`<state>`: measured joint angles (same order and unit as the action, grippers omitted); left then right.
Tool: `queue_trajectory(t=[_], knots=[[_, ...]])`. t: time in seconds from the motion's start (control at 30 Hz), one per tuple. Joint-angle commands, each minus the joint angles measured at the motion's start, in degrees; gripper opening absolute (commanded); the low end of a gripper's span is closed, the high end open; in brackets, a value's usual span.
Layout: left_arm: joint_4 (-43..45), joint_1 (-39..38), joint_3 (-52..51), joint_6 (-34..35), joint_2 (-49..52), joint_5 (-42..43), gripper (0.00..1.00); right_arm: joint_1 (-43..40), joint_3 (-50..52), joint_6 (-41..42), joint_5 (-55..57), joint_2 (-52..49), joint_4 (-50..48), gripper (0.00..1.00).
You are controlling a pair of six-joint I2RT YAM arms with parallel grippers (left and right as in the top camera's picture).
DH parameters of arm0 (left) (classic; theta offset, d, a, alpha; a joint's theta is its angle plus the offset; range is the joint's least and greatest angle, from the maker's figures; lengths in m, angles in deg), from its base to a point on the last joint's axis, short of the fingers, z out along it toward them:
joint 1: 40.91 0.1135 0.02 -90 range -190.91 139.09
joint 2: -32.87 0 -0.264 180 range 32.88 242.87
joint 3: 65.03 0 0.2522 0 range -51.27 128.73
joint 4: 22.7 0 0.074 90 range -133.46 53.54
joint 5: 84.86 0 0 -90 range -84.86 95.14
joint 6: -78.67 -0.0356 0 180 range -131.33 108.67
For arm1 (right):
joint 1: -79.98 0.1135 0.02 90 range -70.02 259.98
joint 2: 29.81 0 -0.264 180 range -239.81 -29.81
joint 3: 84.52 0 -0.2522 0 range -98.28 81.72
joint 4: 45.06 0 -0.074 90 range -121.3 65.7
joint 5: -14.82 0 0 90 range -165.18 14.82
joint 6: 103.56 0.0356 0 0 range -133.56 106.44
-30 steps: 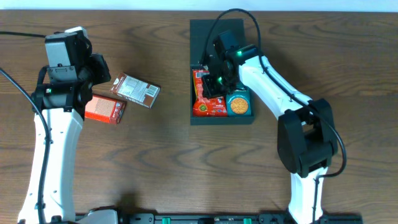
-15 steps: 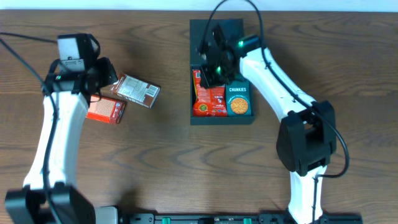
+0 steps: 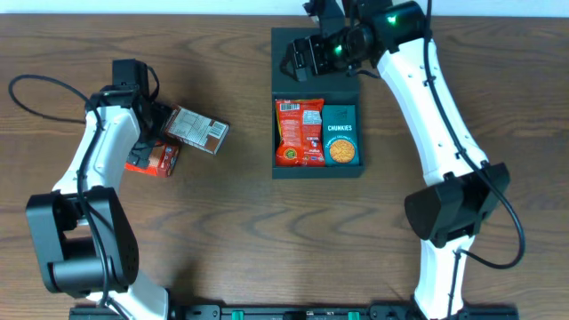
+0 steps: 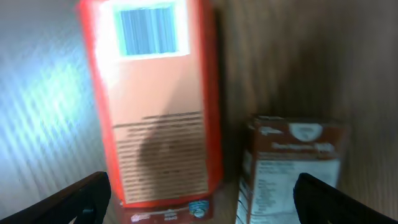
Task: Pack container
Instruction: 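Grasp the red-orange carton with the left gripper and lift it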
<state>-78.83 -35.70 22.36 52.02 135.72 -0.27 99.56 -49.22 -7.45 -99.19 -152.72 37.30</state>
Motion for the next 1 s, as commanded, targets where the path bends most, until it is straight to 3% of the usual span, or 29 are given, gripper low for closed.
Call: queue_trajectory(t=[0.0,0.1,0.23,0.33,0.47,0.97], knots=[[-0.87,0.94,0.42,10.38,1.01,-3.76,0.95,-0.92,-1.11,0.02,0.09,0.76,0.87,0.99],[-0.79,1.99,0.42,14.78,1.22,-4.15,0.95,-1.31,-1.11,-0.61,0.24,0.76,1.33,0.99],[-0.17,3.45,0.42,15.45,2.32,-4.15,0.95,-2.01,-1.11,-0.81,0.24,0.76,1.40,0.99],[0.13,4.33,0.42,14.49,3.58,-3.74,0.95,-2.64,-1.11,-1.07,0.28,0.76,1.40,0.99],[2.60,4.68,0.42,7.02,5.35,-1.81,0.96,-3.56,-1.11,-1.07,0.28,0.76,1.09,0.99],[2.27,7.45,0.42,4.22,10.95,2.89,0.98,-4.28,-1.11,-1.07,0.28,0.76,1.27,0.99]])
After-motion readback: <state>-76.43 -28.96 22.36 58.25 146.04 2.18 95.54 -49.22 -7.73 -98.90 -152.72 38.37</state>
